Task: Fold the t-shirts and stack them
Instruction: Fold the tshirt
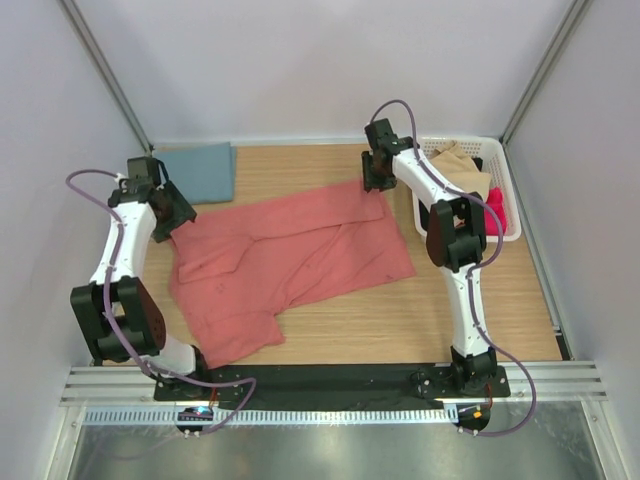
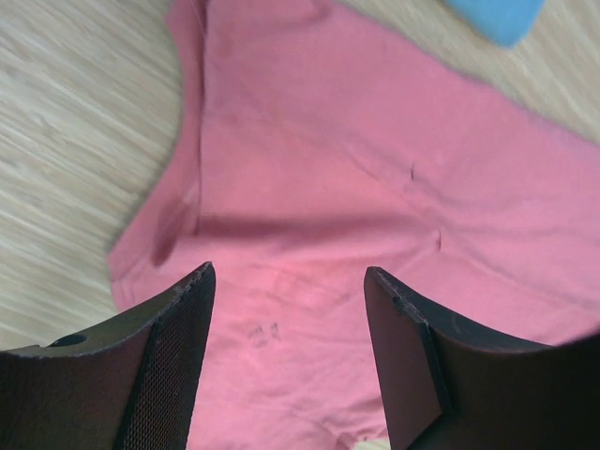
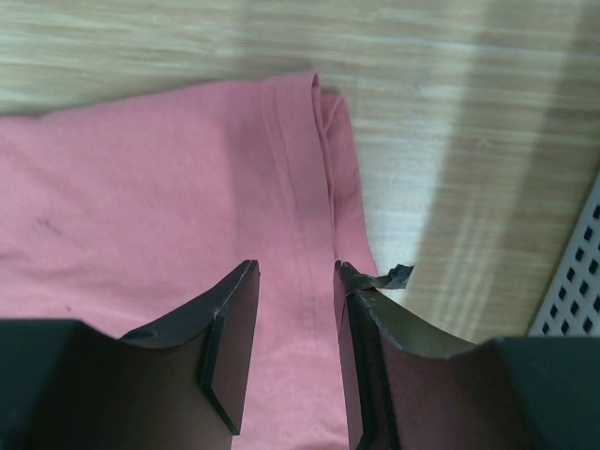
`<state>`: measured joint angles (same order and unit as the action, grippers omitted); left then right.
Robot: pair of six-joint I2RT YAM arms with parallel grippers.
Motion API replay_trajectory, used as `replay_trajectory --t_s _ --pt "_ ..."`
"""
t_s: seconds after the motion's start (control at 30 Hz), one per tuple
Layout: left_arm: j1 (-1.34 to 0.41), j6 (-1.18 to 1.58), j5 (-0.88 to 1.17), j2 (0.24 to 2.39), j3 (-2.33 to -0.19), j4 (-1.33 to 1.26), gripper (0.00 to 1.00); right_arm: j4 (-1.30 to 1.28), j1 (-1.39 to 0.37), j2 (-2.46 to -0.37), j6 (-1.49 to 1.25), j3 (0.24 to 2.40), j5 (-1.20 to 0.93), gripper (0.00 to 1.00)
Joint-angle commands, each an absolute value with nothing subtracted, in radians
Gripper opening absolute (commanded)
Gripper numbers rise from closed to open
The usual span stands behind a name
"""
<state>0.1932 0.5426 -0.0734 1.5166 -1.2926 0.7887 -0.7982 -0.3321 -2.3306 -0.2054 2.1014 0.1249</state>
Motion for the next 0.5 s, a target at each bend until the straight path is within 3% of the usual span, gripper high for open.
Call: replay_trajectory --t_s 0.0,0.47 --pt "0.146 0.569 -0.052 1.453 -1.25 0.825 0.66 -0.729 -0.313 -2.358 -0.17 2.154 0.091 0.45" --pt "0.067 0.552 -0.067 1.31 -1.192 0.928 0.64 -0.646 -0.299 -2.456 -0.146 2.233 0.023 0.45"
